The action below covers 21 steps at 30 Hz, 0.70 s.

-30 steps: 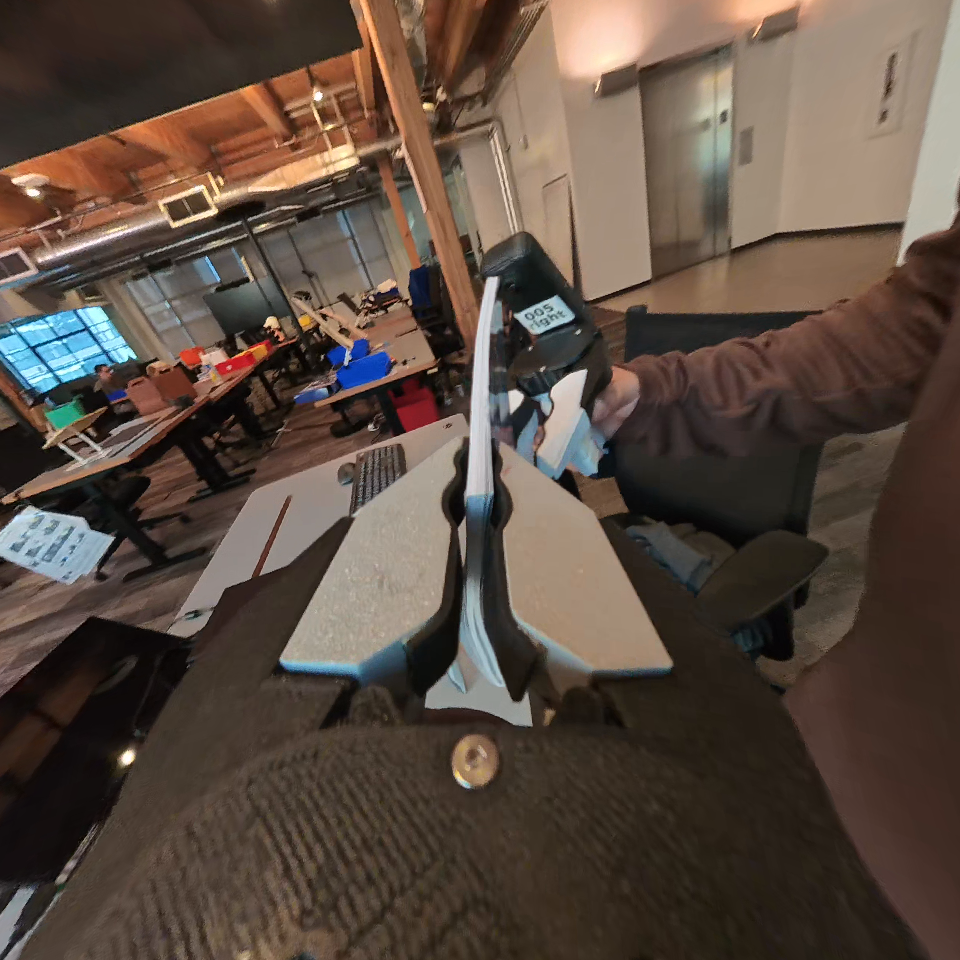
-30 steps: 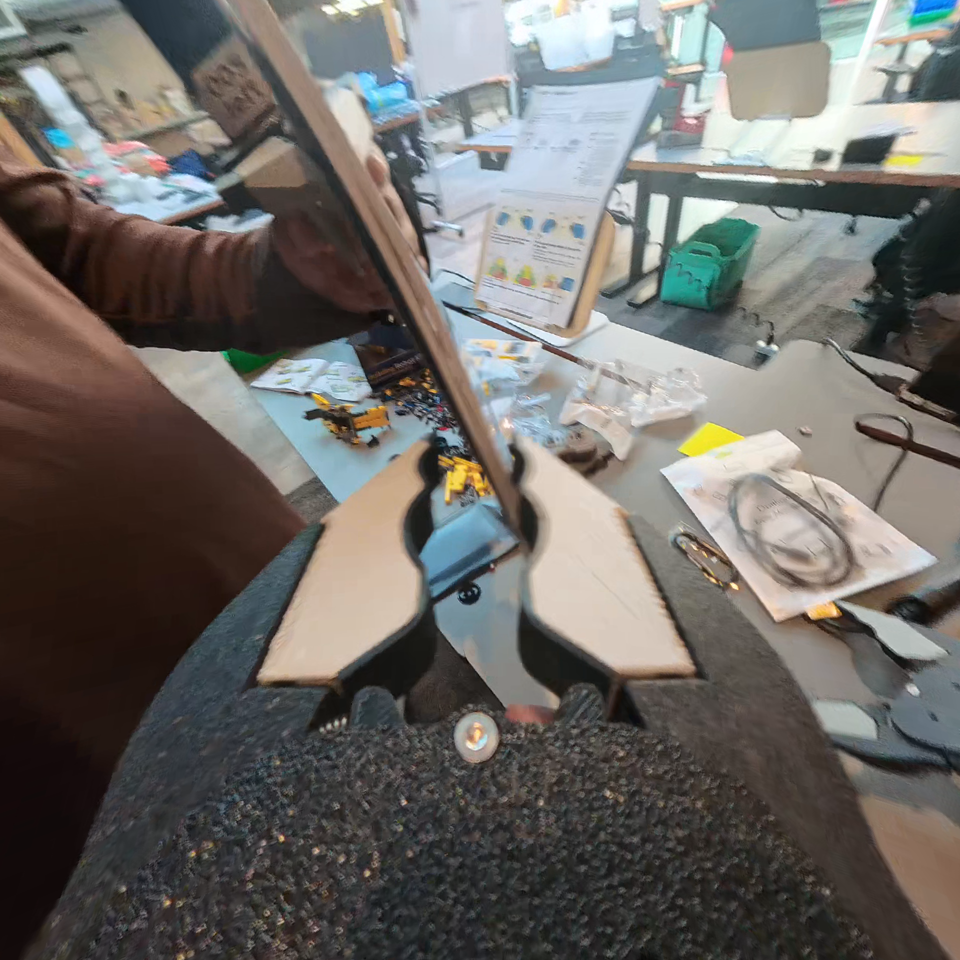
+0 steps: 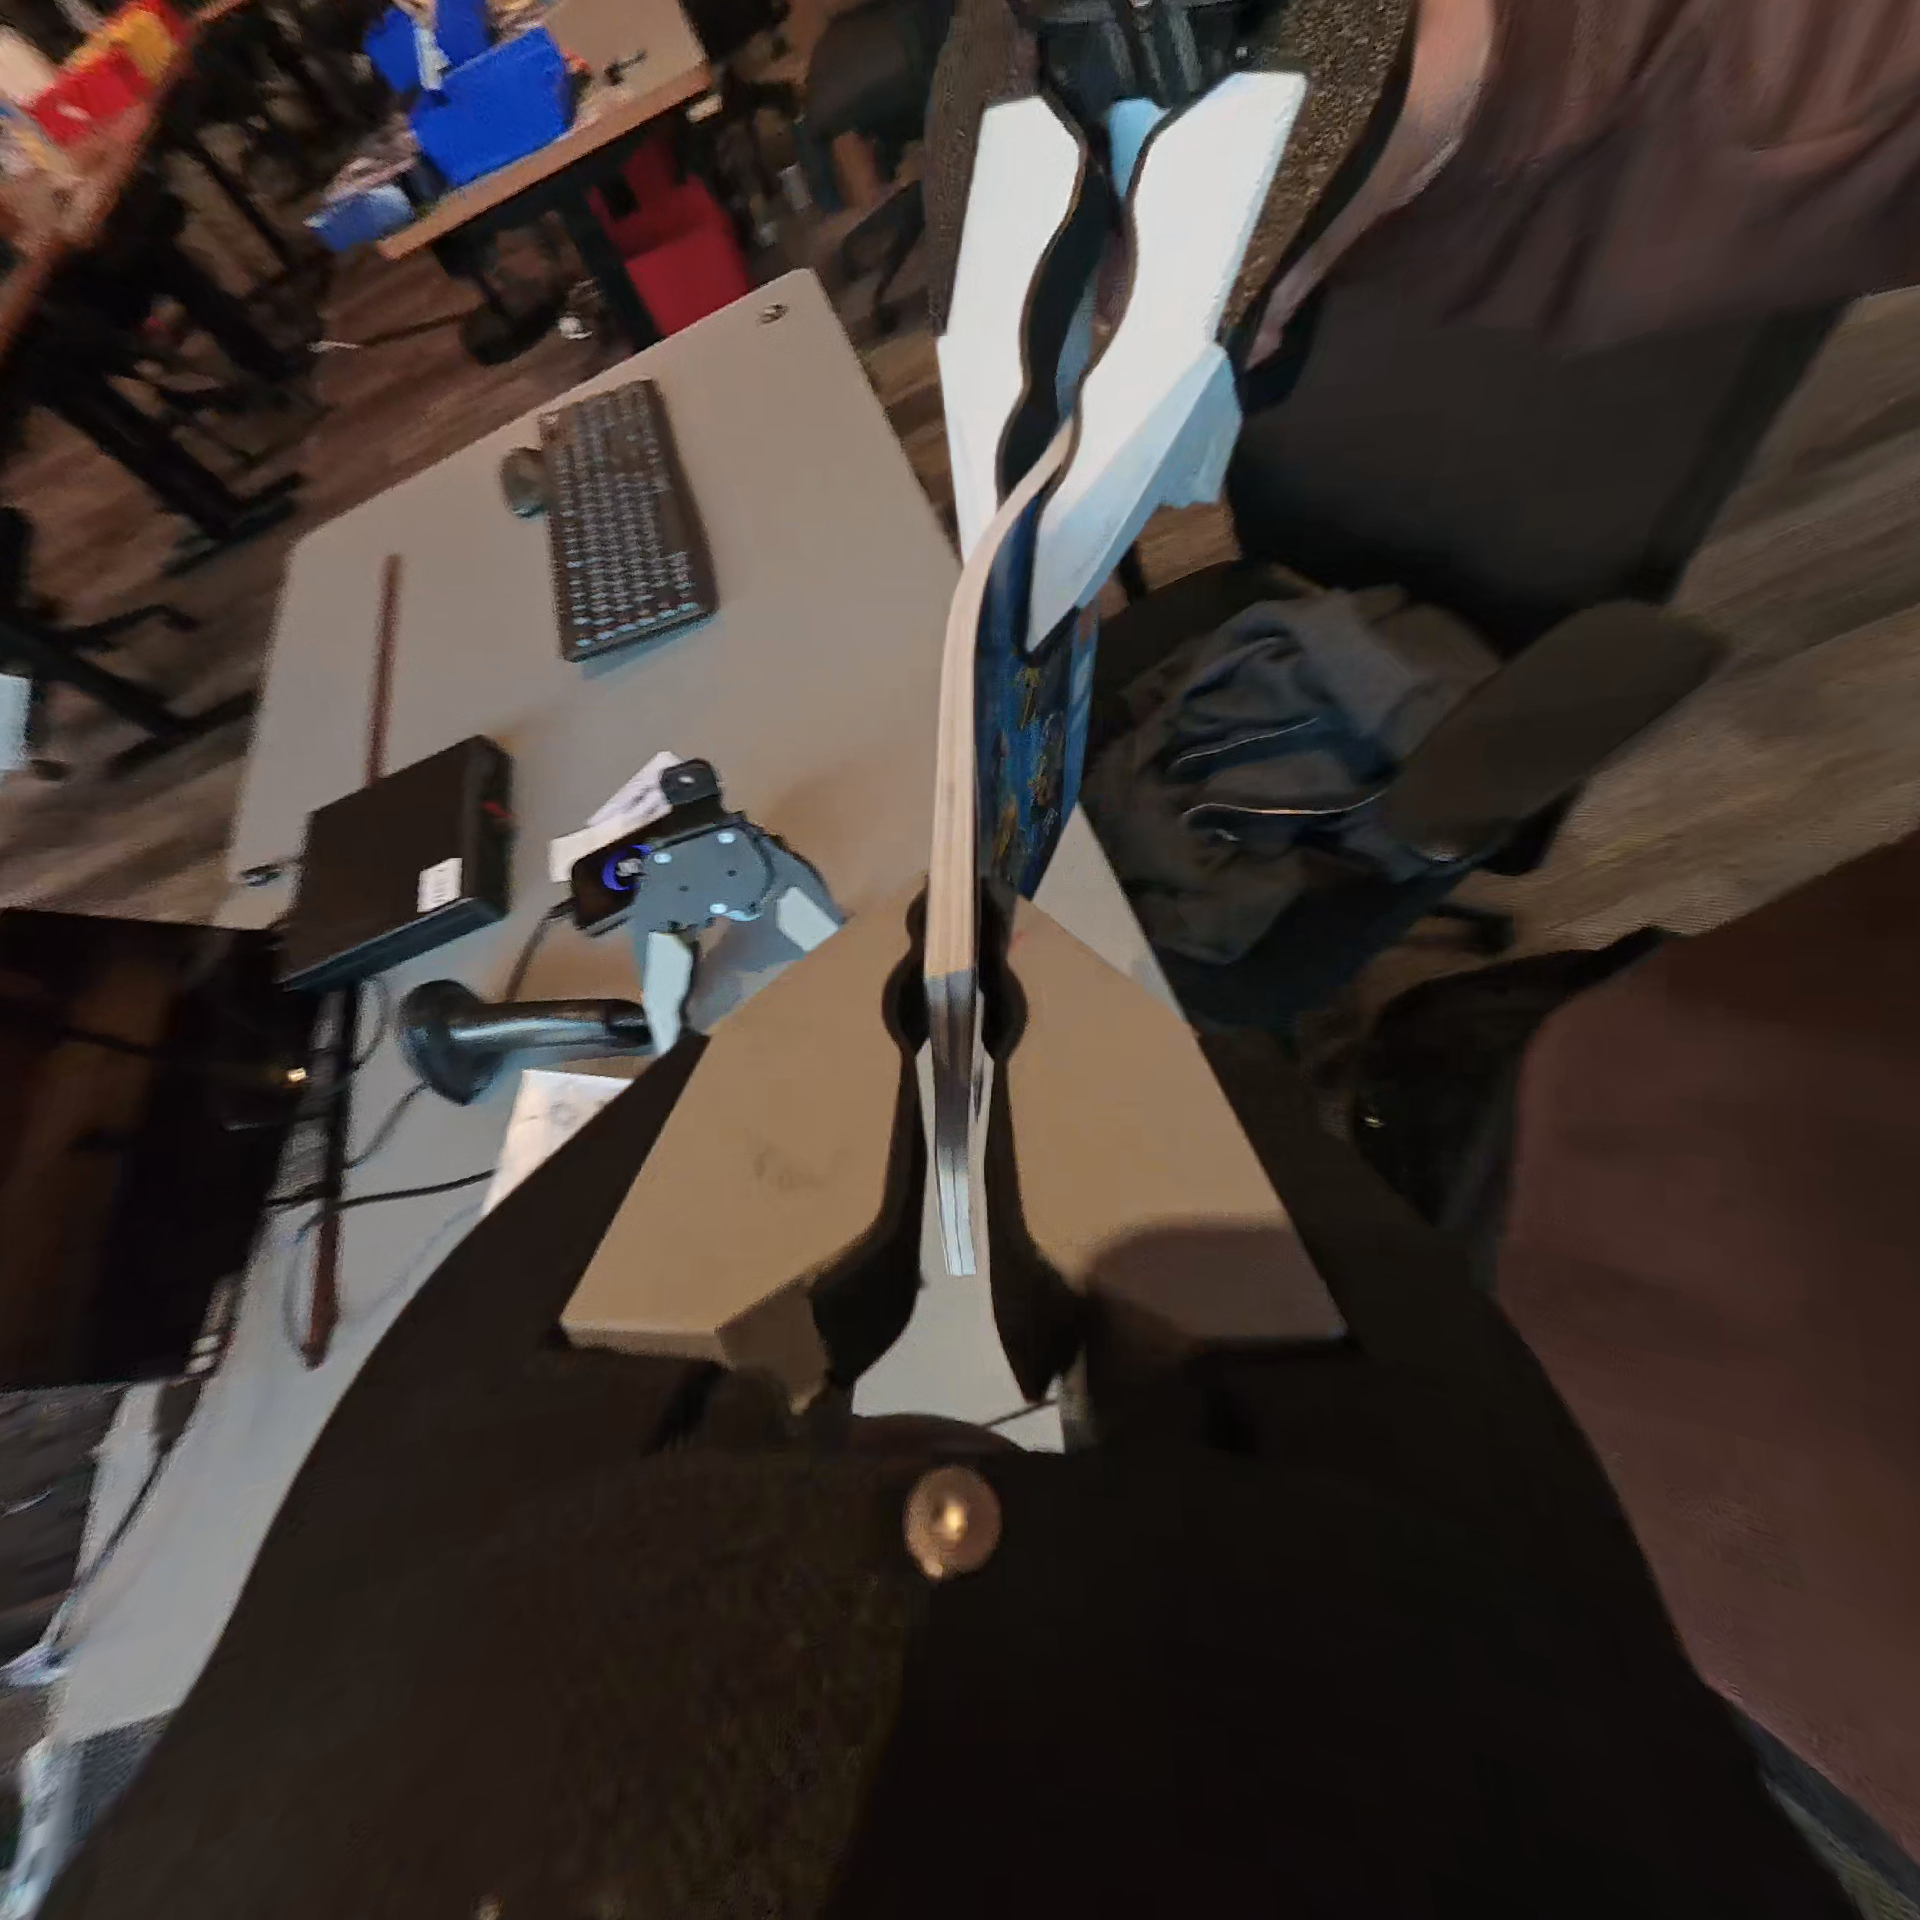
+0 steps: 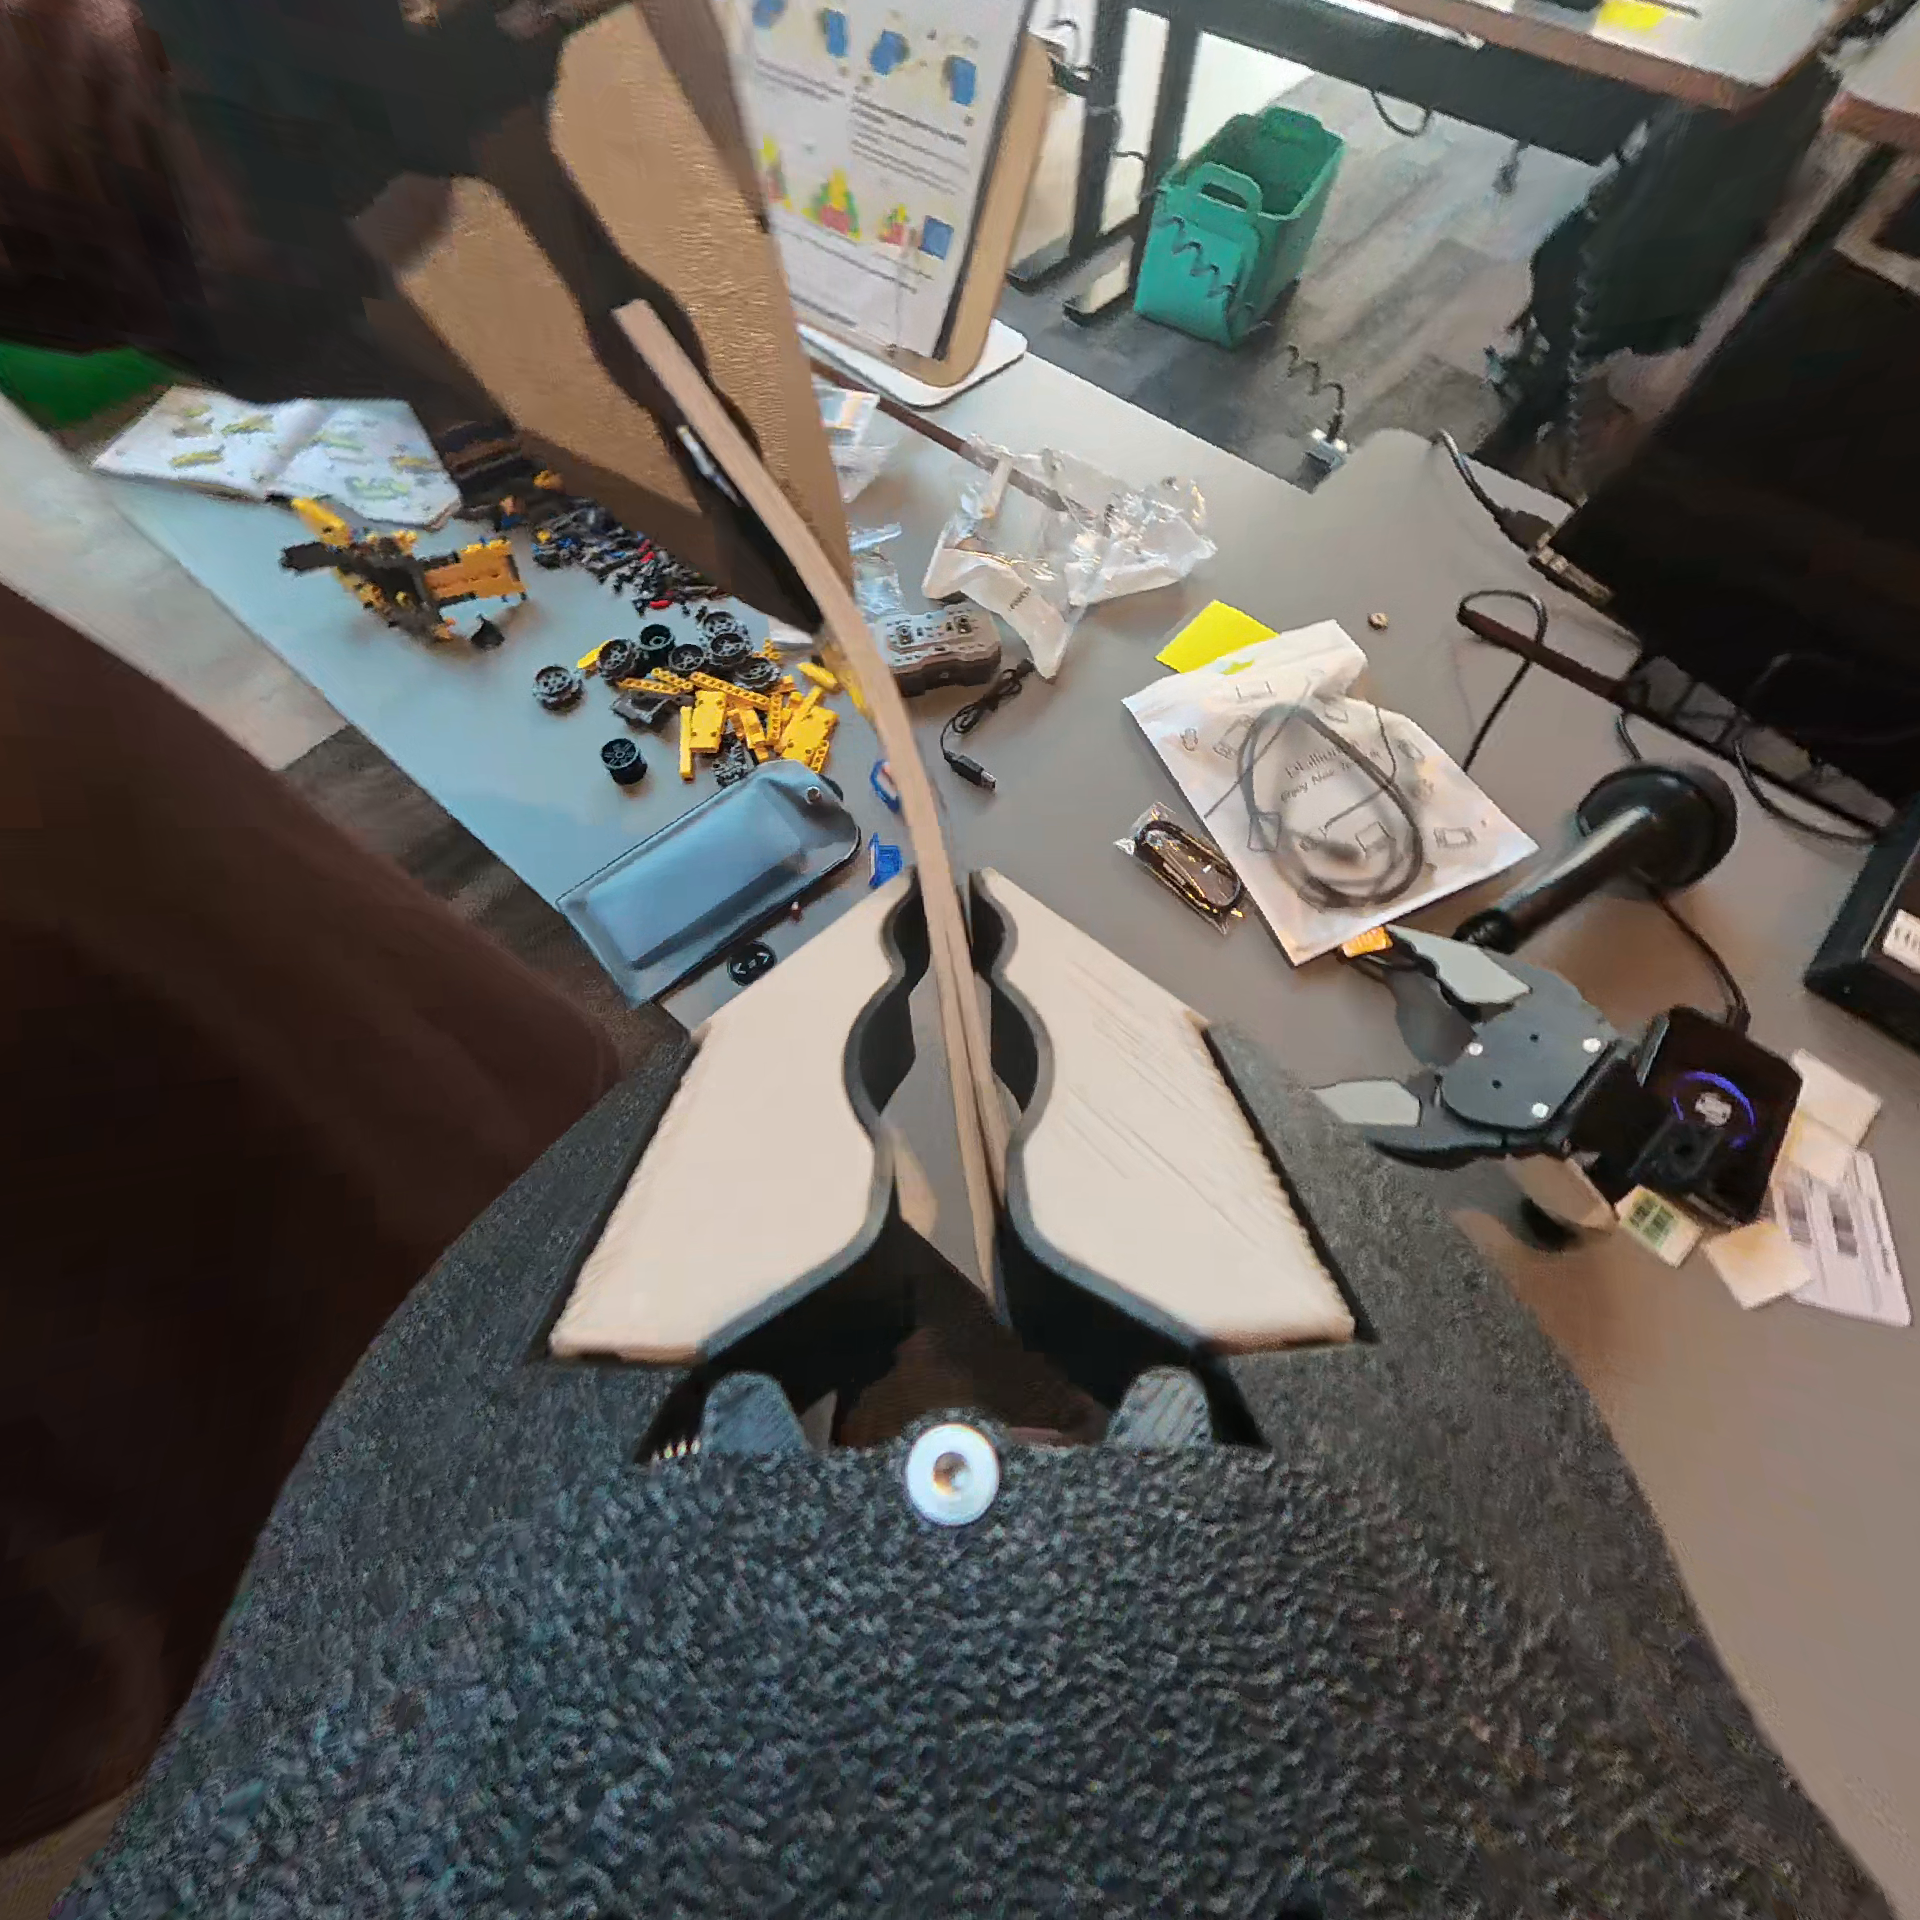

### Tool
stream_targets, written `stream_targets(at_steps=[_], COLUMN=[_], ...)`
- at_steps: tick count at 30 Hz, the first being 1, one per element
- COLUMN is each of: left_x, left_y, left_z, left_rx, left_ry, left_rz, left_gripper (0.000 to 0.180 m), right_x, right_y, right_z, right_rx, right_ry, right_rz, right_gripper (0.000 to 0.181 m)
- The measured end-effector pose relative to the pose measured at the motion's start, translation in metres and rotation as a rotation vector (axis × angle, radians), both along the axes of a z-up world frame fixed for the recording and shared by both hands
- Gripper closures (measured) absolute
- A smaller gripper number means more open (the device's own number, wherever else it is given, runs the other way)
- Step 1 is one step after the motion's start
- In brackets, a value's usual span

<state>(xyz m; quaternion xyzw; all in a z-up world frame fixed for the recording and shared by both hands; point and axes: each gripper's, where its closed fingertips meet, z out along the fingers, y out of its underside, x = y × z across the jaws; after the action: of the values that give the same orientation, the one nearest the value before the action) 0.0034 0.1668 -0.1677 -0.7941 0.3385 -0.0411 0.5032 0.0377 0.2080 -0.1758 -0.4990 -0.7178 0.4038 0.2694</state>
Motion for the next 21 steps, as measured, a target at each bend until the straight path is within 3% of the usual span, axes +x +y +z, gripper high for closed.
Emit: stream_targets(at_steps=[3, 7, 9, 11, 17, 21], left_x=[-0.011, -0.025, -0.026, -0.028, -0.025, -0.027], left_y=[0.010, 0.021, 0.024, 0.026, 0.028, 0.029], left_z=[0.001, 0.001, 0.002, 0.003, 0.005, 0.006], left_rx=[0.058, 0.102, 0.111, 0.108, 0.136, 0.142], left_ry=[0.080, 0.212, 0.204, 0.182, 0.226, 0.205], left_rz=[0.092, 0.232, 0.261, 0.290, 0.291, 0.324], left_gripper=[0.178, 0.177, 0.177, 0.177, 0.177, 0.177], right_x=[-0.009, -0.018, -0.025, -0.033, -0.047, -0.053], right_y=[0.018, 0.022, 0.007, -0.010, -0.021, -0.024], right_z=[0.003, 0.022, 0.024, 0.018, -0.016, -0.024], right_rx=[-0.023, -0.006, -0.018, -0.036, 0.033, 0.027], right_ry=[-0.006, 0.054, 0.045, 0.008, -0.131, -0.158], right_rz=[-0.159, -0.315, -0.329, -0.334, -0.426, -0.464], right_gripper=[0.141, 0.126, 0.139, 0.141, 0.125, 0.125])
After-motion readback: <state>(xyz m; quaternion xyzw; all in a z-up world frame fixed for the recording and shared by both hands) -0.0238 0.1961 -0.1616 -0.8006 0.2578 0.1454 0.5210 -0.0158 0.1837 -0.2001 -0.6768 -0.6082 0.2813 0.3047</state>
